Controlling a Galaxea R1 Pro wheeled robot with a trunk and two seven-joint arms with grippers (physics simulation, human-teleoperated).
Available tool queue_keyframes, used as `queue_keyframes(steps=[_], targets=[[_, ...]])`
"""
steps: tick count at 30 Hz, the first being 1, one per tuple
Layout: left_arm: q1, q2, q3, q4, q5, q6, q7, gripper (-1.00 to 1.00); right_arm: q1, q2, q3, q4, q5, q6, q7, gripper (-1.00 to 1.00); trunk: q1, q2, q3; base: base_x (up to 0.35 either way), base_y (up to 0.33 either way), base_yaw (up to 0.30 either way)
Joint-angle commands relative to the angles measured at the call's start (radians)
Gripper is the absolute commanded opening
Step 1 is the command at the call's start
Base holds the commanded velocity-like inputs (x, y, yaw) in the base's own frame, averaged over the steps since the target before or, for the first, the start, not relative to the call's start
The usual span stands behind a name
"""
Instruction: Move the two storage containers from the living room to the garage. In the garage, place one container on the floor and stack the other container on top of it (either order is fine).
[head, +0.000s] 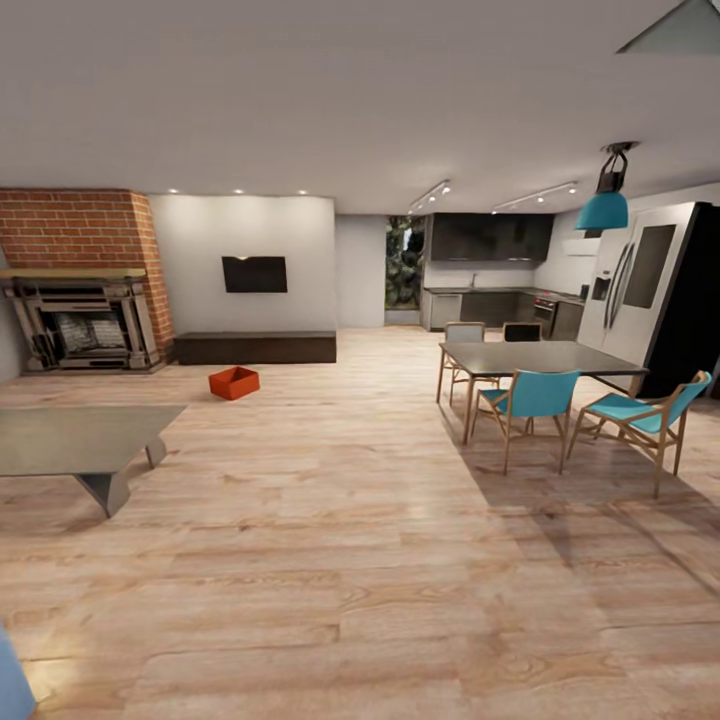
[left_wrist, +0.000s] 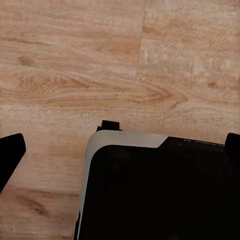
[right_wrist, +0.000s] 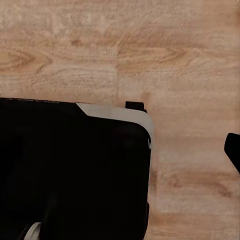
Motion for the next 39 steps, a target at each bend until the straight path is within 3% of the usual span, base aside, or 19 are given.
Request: queue_keyframes(steps=[1,15,39], targets=[[0.0,0.0,-0.001,0.001,0.009,-0.003,-0.006,1.0,-0.001,0.0,0.007,0.003,-0.01,-0.004,0.007,1.0,0.001,0.0,-0.001,0.323,0.084,0.0],[0.0,0.0,-0.001,0.001,0.009,0.003,-0.006,1.0,0.0,0.0,0.007,0.003,-0.008,-0.005,0.007,1.0,0.001,0.0,-0.004,0.324,0.026,0.009],[0.0,0.0,-0.001,0.001,0.009,0.003,-0.006,1.0,-0.001,0.0,0.007,0.003,-0.008,-0.005,0.007,1.0,0.001,0.0,-0.018,0.324,0.0,0.129]])
